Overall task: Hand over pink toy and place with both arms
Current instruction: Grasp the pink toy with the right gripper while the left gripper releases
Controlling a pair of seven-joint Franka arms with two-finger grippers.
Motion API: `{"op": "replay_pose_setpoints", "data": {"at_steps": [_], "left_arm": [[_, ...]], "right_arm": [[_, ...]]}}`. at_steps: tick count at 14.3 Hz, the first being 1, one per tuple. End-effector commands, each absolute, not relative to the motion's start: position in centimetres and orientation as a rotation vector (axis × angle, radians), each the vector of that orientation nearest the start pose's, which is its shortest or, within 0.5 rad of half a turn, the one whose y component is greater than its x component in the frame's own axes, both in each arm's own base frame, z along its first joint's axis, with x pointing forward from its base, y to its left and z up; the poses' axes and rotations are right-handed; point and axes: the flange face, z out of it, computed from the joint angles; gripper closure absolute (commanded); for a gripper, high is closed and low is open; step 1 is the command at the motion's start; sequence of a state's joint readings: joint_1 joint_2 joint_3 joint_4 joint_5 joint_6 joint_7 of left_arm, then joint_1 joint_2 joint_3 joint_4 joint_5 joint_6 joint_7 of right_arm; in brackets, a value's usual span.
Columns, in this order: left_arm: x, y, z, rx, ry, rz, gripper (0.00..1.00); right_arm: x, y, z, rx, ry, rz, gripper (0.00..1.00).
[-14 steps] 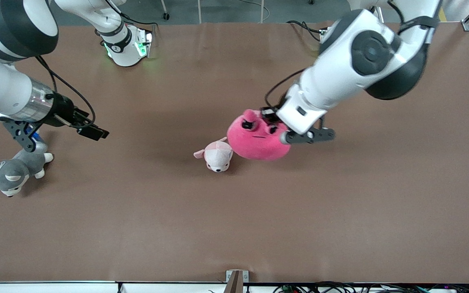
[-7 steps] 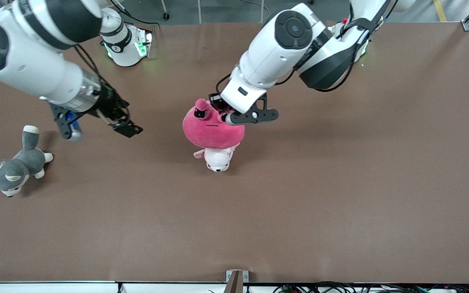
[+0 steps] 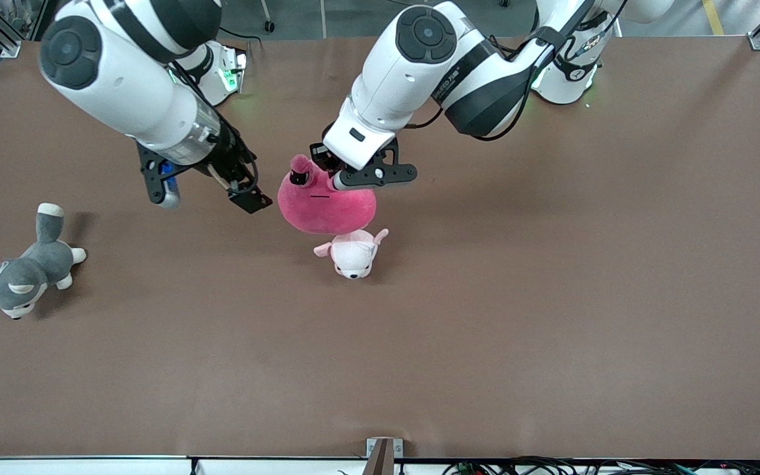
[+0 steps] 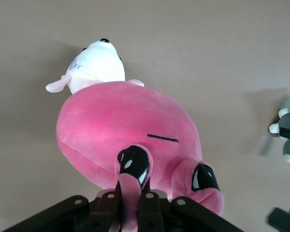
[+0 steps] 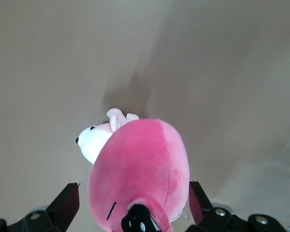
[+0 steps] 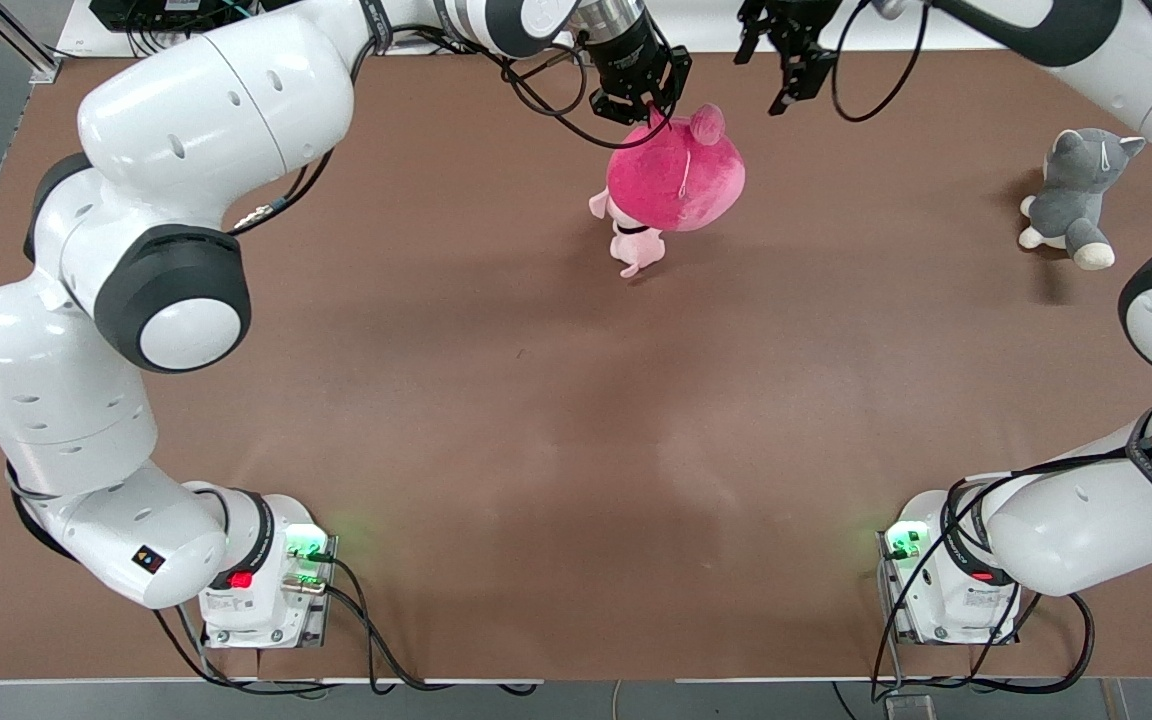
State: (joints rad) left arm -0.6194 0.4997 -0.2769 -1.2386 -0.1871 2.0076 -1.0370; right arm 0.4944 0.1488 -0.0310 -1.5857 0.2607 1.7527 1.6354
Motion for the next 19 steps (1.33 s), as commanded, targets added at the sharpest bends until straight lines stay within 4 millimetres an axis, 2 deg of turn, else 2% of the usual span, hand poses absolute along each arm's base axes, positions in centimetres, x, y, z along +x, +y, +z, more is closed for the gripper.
{"op": "replay_pose_setpoints", "data": {"at_steps": [1, 3, 9, 12, 16, 17, 18, 19], "left_arm": [[48.6, -54.4, 52.9, -3.532, -0.465, 0.147, 1.00], [48.7, -54.3, 52.9, -3.532, -0.467, 0.145, 1.00], [48.9, -54.3, 53.0, -3.541, -0.474, 0.131, 1.00], [48.9, -54.3, 53.0, -3.540, -0.477, 0.132, 1.00], [48.9, -54.3, 53.1, -3.544, -0.478, 0.127, 1.00], [48.9, -54.4, 53.1, -3.550, -0.479, 0.120, 1.00], [48.9, -54.4, 53.1, -3.550, -0.481, 0.120, 1.00], [48.9, -54.4, 53.1, -3.548, -0.484, 0.122, 1.00]], "right_arm": [[52.7, 30.9, 53.6, -2.416, 1.749, 0.326, 0.00], [52.3, 31.3, 53.0, -2.431, 1.752, 0.339, 0.00], [51.7, 32.7, 53.0, -2.400, 1.772, 0.326, 0.01], [51.2, 33.7, 53.0, -2.407, 1.753, 0.321, 0.06], [51.0, 34.1, 53.1, -2.407, 1.741, 0.323, 0.38], [50.8, 34.5, 53.1, -2.414, 1.730, 0.323, 0.53], [50.8, 34.6, 53.2, -2.413, 1.726, 0.326, 0.74], [51.0, 34.2, 53.3, -2.409, 1.731, 0.325, 0.88]]}}
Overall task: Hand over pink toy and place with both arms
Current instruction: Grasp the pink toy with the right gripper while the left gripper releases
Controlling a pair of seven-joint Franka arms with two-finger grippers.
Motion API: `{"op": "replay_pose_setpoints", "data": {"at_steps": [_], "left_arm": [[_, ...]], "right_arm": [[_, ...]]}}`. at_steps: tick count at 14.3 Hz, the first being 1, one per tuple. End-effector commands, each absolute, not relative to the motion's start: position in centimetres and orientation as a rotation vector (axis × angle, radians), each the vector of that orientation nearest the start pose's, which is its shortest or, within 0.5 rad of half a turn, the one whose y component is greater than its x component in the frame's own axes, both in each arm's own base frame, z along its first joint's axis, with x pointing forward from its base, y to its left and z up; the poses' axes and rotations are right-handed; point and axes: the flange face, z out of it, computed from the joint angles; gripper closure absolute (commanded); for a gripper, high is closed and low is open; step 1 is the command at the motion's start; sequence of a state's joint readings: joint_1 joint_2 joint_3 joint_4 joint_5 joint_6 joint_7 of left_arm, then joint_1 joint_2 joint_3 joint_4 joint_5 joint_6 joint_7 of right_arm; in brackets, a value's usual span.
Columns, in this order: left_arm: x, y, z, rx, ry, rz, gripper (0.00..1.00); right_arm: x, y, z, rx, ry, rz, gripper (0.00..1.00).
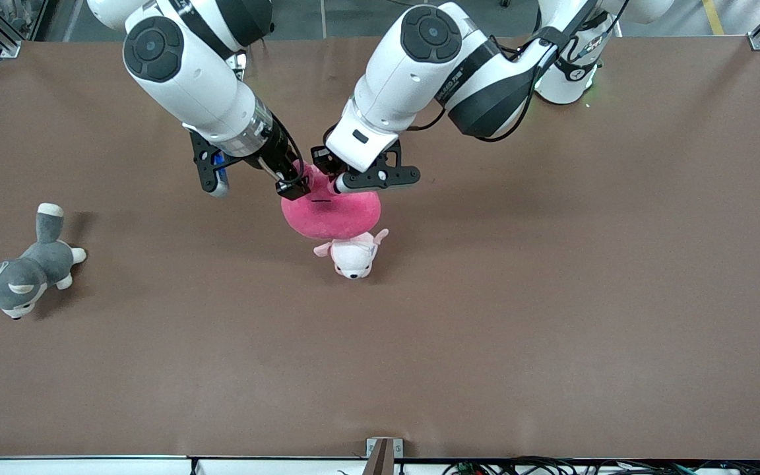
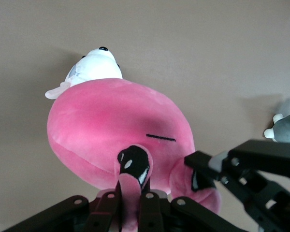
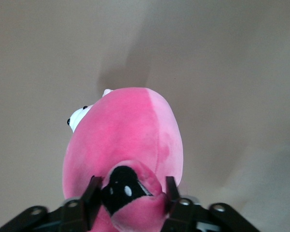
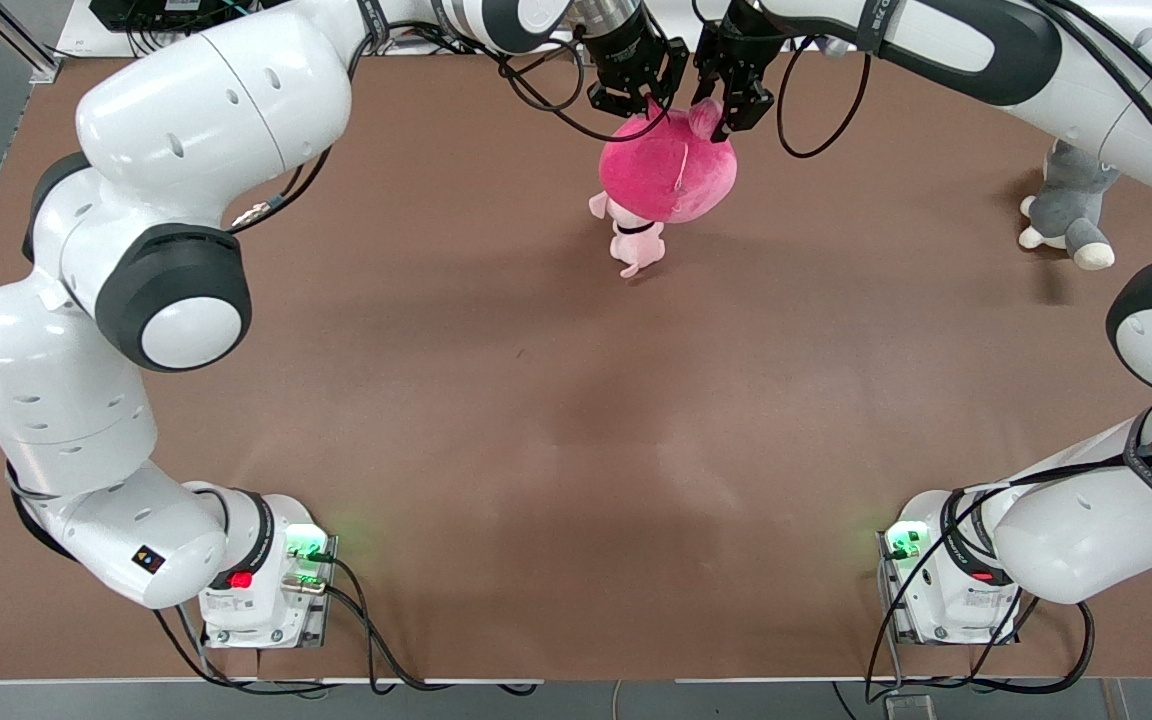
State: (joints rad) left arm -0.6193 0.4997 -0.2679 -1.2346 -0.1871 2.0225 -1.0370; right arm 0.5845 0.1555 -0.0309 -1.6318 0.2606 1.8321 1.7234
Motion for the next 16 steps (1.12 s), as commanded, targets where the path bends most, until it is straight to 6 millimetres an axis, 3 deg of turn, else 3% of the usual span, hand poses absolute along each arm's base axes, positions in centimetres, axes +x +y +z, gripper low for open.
{"op": "replay_pose_setpoints", "data": {"at_steps": [1, 8, 9, 10, 11, 12, 14, 16], "left_arm": [[48.9, -54.4, 53.1, -3.548, -0.487, 0.121, 1.00], [48.9, -54.1, 53.8, -3.555, -0.490, 0.108, 0.97], [48.8, -54.0, 54.0, -3.552, -0.506, 0.105, 0.90], [48.7, -54.0, 54.2, -3.544, -0.563, 0.121, 0.77], [48.7, -53.8, 54.5, -3.536, -0.600, 0.113, 0.20], [48.4, -53.9, 54.6, -3.528, -0.573, 0.072, 0.01], [47.5, -54.2, 55.7, -3.524, -0.530, 0.009, 0.00], [47.5, -53.3, 57.4, -3.530, -0.538, -0.028, 0.00]], "right_arm": [[51.1, 34.0, 53.5, -2.406, 1.729, 0.322, 0.98], [52.9, 30.7, 54.2, -2.444, 1.647, 0.302, 1.00], [53.1, 30.3, 54.2, -2.450, 1.636, 0.300, 1.00], [53.3, 29.9, 54.2, -2.461, 1.622, 0.304, 1.00], [53.3, 29.7, 54.2, -2.476, 1.604, 0.306, 1.00], [53.3, 29.5, 54.1, -2.481, 1.602, 0.309, 1.00], [53.8, 28.5, 54.1, -2.492, 1.581, 0.303, 1.00], [54.8, 25.8, 53.5, -2.542, 1.520, 0.318, 1.00]]}}
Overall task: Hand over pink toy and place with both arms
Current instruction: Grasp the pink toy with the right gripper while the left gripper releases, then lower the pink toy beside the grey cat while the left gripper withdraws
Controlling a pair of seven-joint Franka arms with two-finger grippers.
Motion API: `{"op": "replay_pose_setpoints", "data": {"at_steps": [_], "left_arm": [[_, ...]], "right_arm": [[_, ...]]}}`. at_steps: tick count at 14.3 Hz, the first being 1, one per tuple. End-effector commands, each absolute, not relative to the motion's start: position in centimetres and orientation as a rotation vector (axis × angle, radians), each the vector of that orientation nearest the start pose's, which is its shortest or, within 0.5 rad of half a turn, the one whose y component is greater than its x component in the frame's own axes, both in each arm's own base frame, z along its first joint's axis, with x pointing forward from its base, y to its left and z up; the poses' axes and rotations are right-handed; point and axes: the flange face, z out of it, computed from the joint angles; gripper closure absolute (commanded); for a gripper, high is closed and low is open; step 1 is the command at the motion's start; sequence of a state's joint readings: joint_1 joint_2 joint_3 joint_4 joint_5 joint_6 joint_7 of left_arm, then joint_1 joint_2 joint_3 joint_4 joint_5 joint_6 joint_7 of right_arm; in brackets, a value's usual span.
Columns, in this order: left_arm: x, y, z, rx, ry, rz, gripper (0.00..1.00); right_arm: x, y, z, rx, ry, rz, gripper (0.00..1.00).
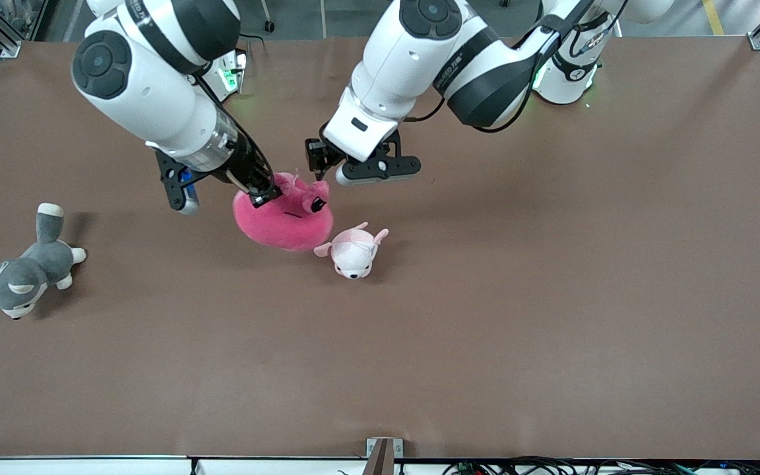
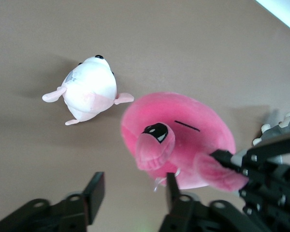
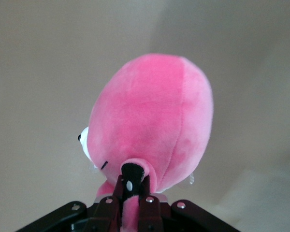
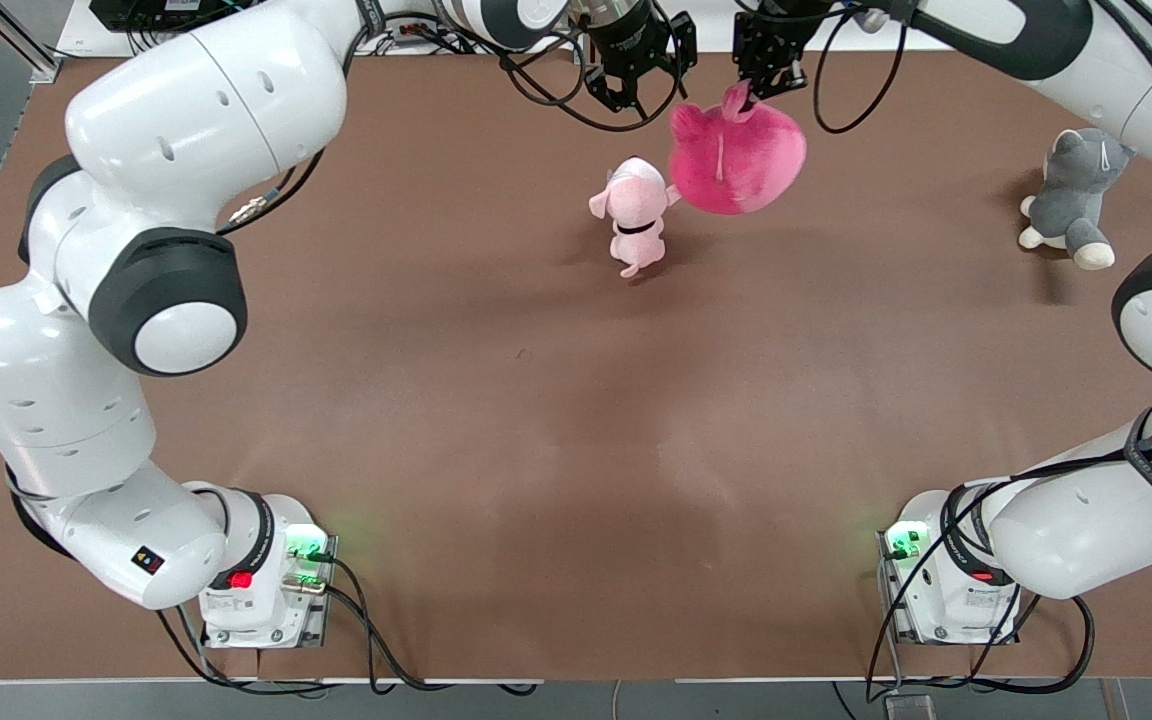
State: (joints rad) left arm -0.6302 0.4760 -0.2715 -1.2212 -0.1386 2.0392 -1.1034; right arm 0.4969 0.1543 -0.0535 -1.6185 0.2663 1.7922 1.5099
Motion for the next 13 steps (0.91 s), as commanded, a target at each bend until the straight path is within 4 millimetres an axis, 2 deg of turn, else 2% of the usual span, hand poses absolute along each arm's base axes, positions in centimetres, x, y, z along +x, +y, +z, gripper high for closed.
{"op": "replay_pose_setpoints", "data": {"at_steps": [1, 4, 6, 8, 11, 13], "left_arm": [[47.1, -52.8, 58.4, -3.525, -0.531, -0.030, 0.00], [46.5, -49.6, 61.0, -3.453, -0.505, 0.005, 0.00], [45.8, -47.5, 62.4, -3.400, -0.441, 0.041, 0.00], [45.6, -44.5, 63.9, -3.349, -0.402, 0.070, 0.00], [45.2, -38.6, 66.5, -3.312, -0.279, 0.046, 0.00], [45.0, -34.3, 67.9, -3.292, -0.209, 0.018, 0.00]], "right_arm": [[55.3, 24.2, 53.0, -2.561, 1.492, 0.318, 1.00], [57.0, 18.5, 50.1, -2.587, 1.462, 0.336, 1.00], [57.8, 13.9, 47.9, -2.610, 1.407, 0.333, 1.00], [57.9, 9.8, 44.7, -2.635, 1.354, 0.336, 1.00], [57.1, 4.4, 40.7, -2.663, 1.287, 0.361, 0.99], [56.3, 2.4, 38.3, -2.669, 1.272, 0.372, 0.99]]}}
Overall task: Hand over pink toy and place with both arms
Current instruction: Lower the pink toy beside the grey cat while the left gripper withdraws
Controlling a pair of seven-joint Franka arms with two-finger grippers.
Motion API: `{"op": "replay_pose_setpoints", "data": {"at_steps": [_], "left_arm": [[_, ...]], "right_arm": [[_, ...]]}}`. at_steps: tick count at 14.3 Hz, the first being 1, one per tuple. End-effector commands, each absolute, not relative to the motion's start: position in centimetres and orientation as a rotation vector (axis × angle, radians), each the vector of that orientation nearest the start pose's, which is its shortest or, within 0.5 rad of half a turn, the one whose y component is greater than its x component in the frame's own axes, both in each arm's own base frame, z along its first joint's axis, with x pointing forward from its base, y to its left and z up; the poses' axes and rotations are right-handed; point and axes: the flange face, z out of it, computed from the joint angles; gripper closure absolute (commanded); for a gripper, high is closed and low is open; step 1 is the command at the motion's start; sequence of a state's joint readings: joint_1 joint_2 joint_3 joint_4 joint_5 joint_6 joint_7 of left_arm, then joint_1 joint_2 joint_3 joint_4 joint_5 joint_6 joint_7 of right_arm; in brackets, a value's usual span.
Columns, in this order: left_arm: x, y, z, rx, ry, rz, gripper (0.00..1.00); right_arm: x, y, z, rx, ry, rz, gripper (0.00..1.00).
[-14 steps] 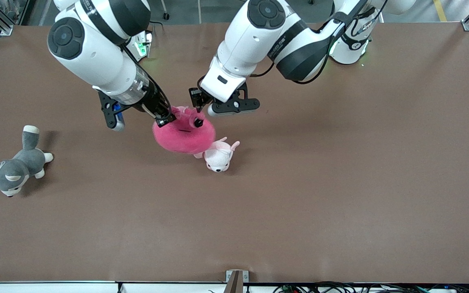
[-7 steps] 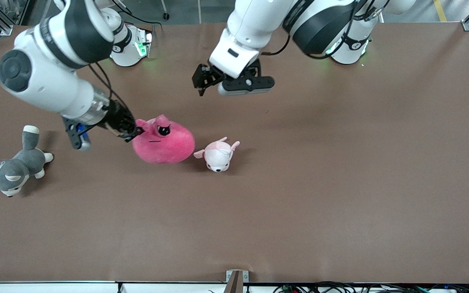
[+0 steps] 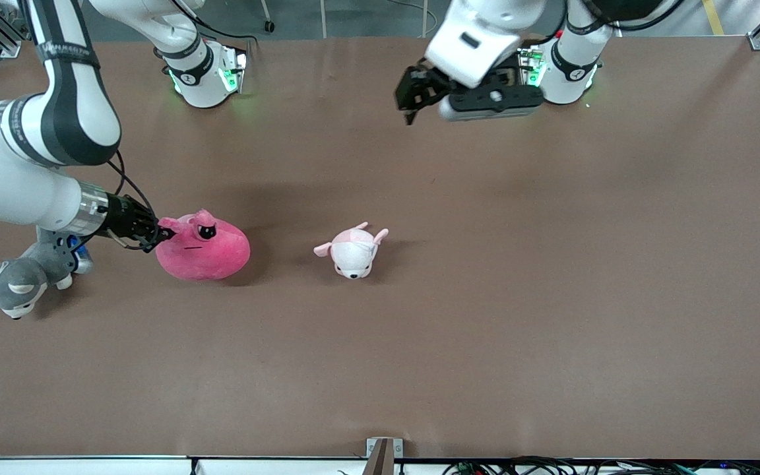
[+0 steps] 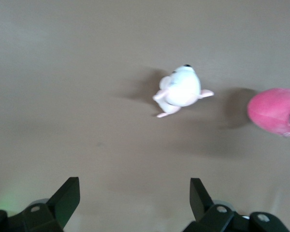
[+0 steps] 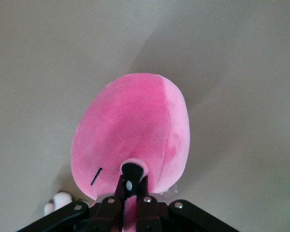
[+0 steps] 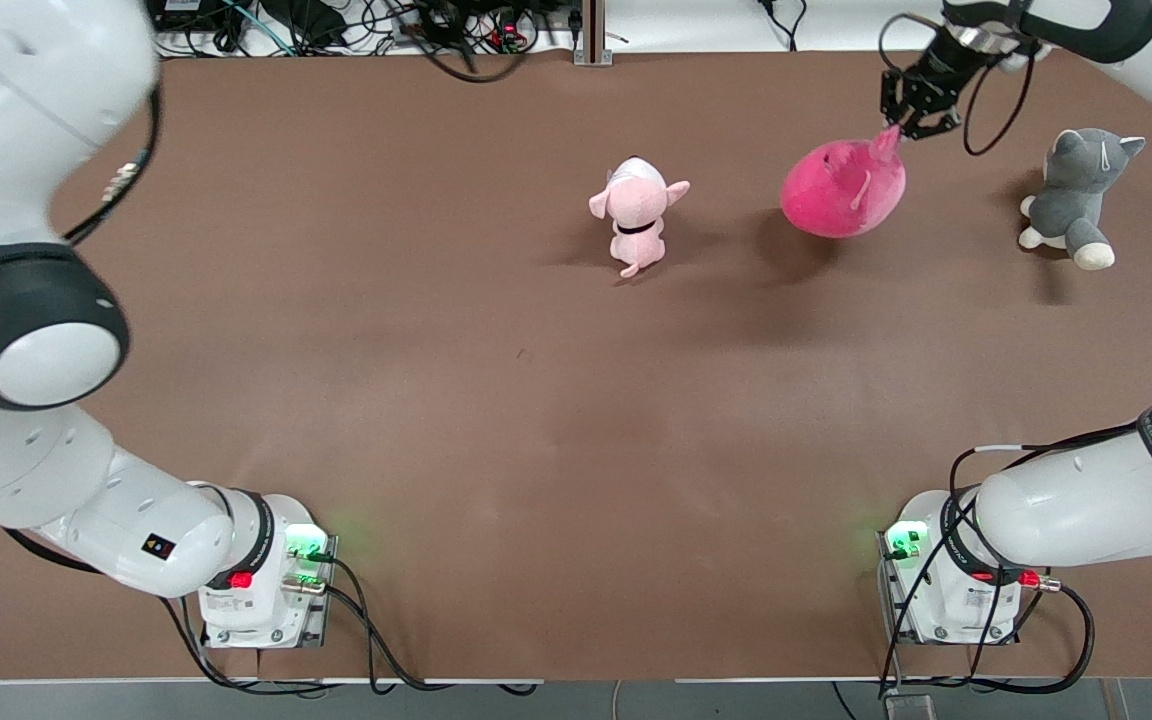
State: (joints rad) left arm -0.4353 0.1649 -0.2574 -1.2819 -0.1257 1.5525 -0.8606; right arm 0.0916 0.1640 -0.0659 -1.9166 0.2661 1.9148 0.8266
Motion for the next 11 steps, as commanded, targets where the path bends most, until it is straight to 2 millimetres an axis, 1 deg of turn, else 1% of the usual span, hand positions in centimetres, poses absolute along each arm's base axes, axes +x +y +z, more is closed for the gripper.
{"op": "replay_pose_setpoints", "data": {"at_steps": [1, 3, 5, 6, 8, 9, 10, 11], "left_arm": [[44.9, -32.4, 68.2, -3.283, -0.153, 0.007, 0.00], [45.0, -29.2, 68.3, -3.264, -0.075, 0.001, 0.00], [45.3, -26.2, 67.9, -3.247, -0.024, -0.001, 0.00], [45.7, -24.7, 67.4, -3.239, 0.026, 0.005, 0.00], [46.8, -22.1, 67.1, -3.232, 0.075, 0.004, 0.00], [47.5, -20.7, 67.0, -3.227, 0.089, -0.002, 0.00], [48.1, -19.5, 66.8, -3.192, 0.142, -0.018, 0.00], [48.5, -18.8, 66.7, -3.162, 0.200, -0.030, 0.00]], "right_arm": [[55.9, 2.0, 37.2, -2.644, 1.268, 0.390, 0.99], [55.1, 0.3, 35.3, -2.553, 1.277, 0.437, 0.99], [54.9, -1.4, 34.4, -2.492, 1.260, 0.456, 0.99], [54.5, -2.1, 33.5, -2.491, 1.243, 0.472, 0.98], [54.4, -2.9, 32.8, -2.490, 1.238, 0.490, 0.89], [54.4, -2.9, 32.5, -2.495, 1.232, 0.500, 0.78], [54.4, -2.8, 32.3, -2.505, 1.211, 0.501, 0.70], [54.5, -2.9, 32.2, -2.514, 1.191, 0.498, 0.68]]}}
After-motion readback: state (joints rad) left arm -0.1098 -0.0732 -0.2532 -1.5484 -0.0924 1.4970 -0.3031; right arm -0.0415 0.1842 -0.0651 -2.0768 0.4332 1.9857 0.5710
